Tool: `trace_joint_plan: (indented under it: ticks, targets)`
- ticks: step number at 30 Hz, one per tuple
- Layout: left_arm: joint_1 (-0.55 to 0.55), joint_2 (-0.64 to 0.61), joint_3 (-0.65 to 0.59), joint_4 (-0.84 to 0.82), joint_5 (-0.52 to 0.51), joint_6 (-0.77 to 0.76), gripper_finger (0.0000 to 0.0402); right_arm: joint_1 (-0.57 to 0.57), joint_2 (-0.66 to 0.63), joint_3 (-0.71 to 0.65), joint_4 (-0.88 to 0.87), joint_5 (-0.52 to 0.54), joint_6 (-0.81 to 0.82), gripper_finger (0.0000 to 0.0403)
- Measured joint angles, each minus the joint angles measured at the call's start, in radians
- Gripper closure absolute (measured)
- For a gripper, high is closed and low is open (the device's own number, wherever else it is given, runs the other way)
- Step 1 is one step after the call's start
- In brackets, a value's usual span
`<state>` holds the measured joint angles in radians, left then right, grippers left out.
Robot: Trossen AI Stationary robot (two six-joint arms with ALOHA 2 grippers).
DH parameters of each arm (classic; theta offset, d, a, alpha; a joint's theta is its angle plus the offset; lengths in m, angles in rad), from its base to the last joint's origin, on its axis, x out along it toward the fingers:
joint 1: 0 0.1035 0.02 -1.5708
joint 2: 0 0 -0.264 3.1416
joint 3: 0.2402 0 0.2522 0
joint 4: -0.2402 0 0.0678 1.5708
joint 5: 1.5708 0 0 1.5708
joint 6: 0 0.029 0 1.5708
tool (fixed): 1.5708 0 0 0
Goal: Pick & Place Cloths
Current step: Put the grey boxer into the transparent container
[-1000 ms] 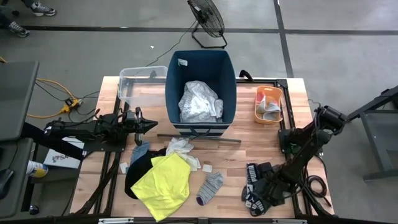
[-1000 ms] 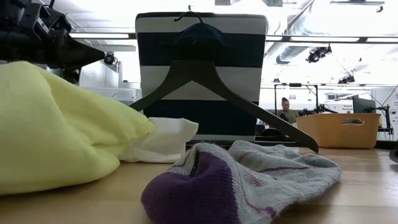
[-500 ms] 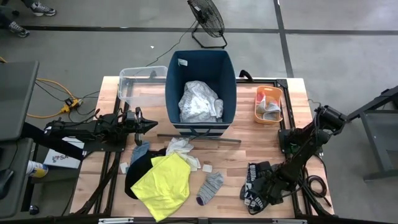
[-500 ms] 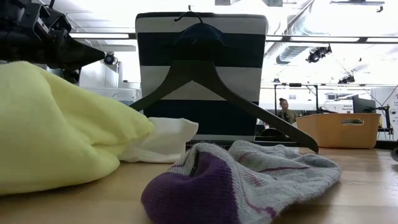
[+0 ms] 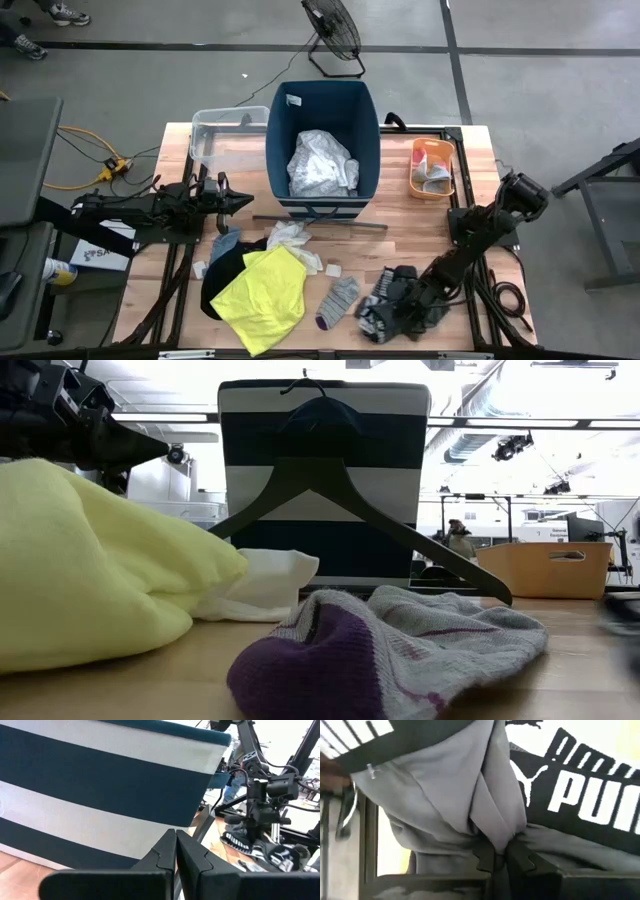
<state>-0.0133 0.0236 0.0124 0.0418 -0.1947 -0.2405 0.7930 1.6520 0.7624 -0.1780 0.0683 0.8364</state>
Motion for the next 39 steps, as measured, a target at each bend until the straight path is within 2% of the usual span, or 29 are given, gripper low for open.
trace_joint_plan:
  ticks: [5,10,17,27,31,34,39]
  targets:
    - [0.0,0.0,0.0,0.0,0.0,0.0,0.0391,-0.017,-0.001,0.0,0.138,0.102,0.001,0.0397]
    - [0.0,0.0,0.0,0.0,0.0,0.0,0.0391,-0.015,-0.018,0.001,0.176,0.116,-0.002,0.0397]
    - [0.0,0.0,0.0,0.0,0.0,0.0,0.0391,0.009,-0.154,0.003,0.175,0.161,-0.029,0.0398]
    - [0.0,0.0,0.0,0.0,0.0,0.001,0.0391,0.011,-0.404,0.005,0.168,0.452,-0.114,0.0398]
    - [0.0,0.0,0.0,0.001,-0.017,0.079,0.0391,0.006,-0.483,0.005,0.167,0.553,-0.163,0.0398]
    - [0.0,0.0,0.0,0.009,-0.018,0.079,0.0391,0.003,-0.538,0.005,0.174,0.629,-0.195,0.0398]
    - [0.0,0.0,0.0,0.009,-0.018,0.079,0.0391,0.003,-0.605,0.005,0.244,0.762,-0.333,0.0398]
